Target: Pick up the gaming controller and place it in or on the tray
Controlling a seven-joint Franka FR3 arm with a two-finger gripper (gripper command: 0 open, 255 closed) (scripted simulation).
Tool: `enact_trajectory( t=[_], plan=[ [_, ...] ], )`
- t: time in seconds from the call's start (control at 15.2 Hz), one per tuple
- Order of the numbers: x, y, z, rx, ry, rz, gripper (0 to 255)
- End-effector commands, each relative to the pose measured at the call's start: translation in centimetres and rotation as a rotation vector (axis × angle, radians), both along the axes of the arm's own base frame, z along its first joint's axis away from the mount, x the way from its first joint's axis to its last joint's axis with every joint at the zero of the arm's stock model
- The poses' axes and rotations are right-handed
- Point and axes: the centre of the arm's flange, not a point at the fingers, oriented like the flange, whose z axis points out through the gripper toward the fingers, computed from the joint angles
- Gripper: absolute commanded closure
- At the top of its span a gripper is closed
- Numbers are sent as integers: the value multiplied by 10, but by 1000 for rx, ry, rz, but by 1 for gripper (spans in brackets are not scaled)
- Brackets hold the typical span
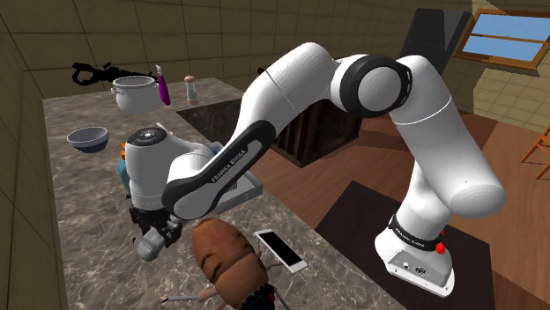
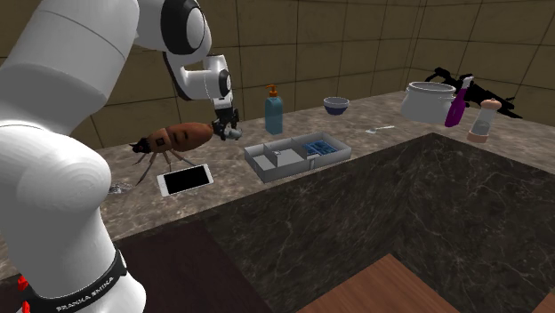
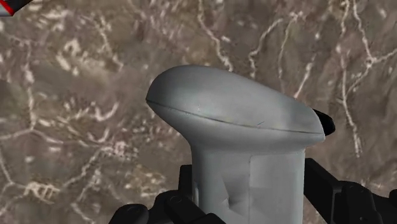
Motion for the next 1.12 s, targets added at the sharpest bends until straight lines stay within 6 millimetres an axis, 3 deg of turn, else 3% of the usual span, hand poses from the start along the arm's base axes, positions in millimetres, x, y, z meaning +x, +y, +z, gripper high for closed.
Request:
enact_trajectory(
  t=[0.0, 1.06],
  plan=[
    [0, 1, 11, 0, 0, 0, 255],
    [0, 1, 95, 0, 0, 0, 255]
  ],
)
